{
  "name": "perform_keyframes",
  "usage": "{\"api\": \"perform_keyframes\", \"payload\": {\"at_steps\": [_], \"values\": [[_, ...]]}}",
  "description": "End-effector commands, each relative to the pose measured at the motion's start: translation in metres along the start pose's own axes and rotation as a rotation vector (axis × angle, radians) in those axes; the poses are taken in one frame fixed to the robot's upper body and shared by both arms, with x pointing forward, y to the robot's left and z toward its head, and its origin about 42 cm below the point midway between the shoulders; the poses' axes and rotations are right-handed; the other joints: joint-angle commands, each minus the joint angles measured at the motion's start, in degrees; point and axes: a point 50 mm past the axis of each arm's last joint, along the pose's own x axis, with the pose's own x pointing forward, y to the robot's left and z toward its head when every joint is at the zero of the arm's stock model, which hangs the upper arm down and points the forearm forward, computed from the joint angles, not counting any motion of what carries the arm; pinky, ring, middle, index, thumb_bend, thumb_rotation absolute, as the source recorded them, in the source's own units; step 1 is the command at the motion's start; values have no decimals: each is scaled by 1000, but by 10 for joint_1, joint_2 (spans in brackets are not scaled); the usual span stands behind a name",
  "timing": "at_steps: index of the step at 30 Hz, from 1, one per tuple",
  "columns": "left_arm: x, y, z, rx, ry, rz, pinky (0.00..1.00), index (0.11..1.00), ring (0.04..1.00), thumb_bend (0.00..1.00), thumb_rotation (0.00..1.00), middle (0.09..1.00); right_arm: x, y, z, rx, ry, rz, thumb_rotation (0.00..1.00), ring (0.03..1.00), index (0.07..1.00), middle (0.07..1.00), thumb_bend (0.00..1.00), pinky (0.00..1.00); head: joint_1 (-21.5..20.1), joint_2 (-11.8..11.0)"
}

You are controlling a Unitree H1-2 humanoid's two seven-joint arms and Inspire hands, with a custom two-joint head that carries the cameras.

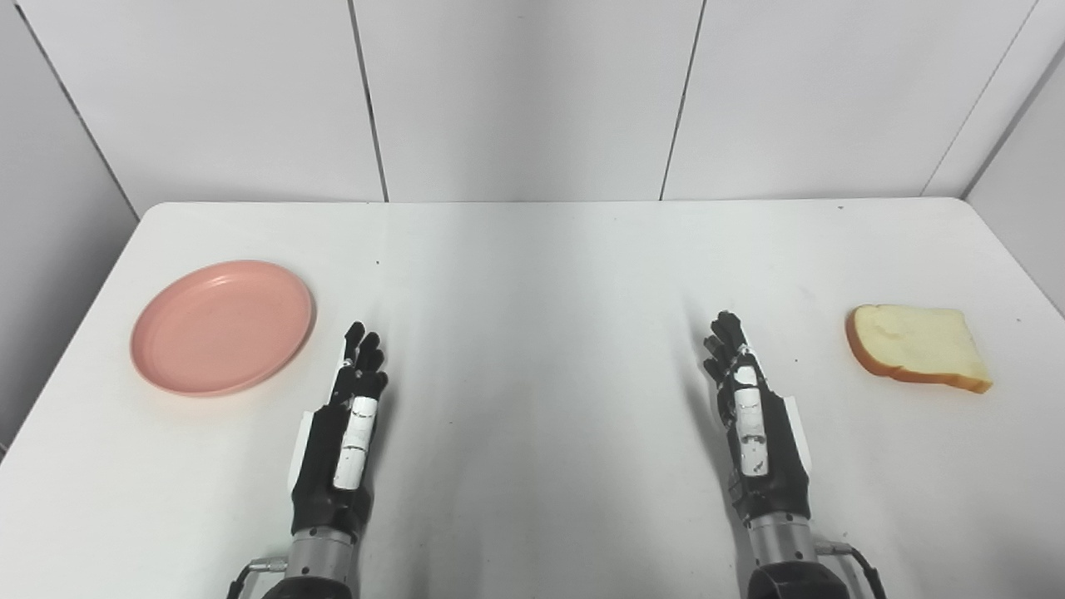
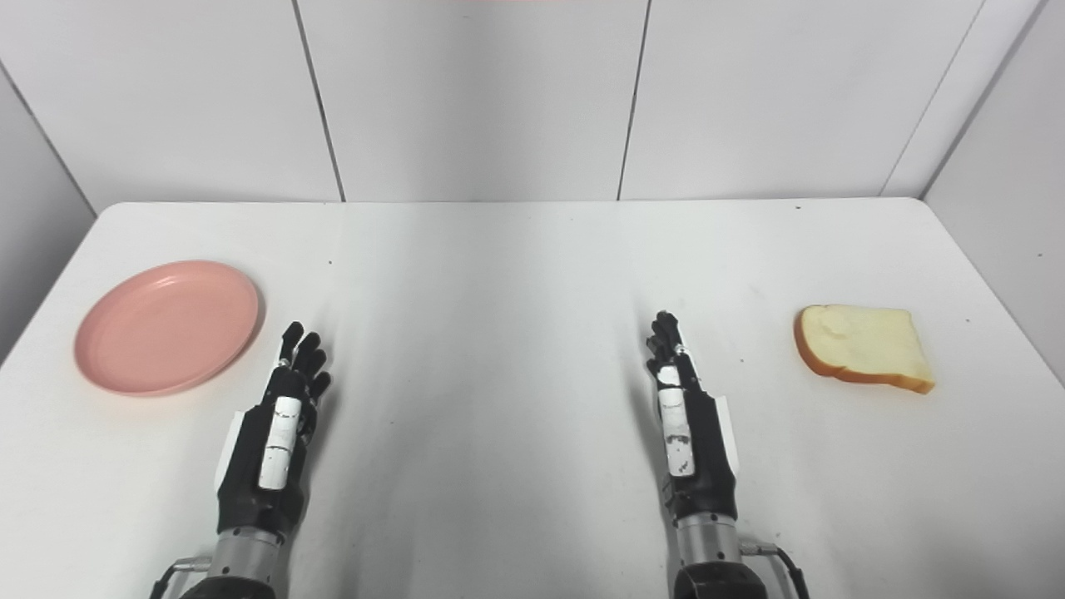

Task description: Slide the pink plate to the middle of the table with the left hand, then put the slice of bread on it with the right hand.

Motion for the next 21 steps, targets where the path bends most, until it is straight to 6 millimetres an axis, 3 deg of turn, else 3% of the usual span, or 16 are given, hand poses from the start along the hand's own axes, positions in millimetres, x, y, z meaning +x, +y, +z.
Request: {"api": "perform_keyframes", "payload": {"at_steps": [1, 6, 13, 21], "values": [[8, -3, 14, 2, -73, -3, 1000, 1000, 1000, 805, 866, 1000, -2, -4, -7, 1, 21, 4, 1000, 931, 911, 933, 776, 950, 2, -1], [7, -3, 14, -4, -70, -2, 1000, 1000, 1000, 807, 860, 1000, -3, -3, -7, 8, 15, 5, 1000, 901, 864, 899, 768, 928, 2, -2], [8, -5, 12, 0, -66, -4, 1000, 1000, 1000, 809, 864, 1000, -3, -5, -7, 11, 16, 12, 1000, 899, 869, 899, 759, 921, 5, -3], [8, -11, 14, 0, -62, -10, 1000, 1000, 1000, 801, 860, 1000, -3, -10, -8, 17, 22, 15, 1000, 901, 863, 895, 730, 919, 34, -2]]}}
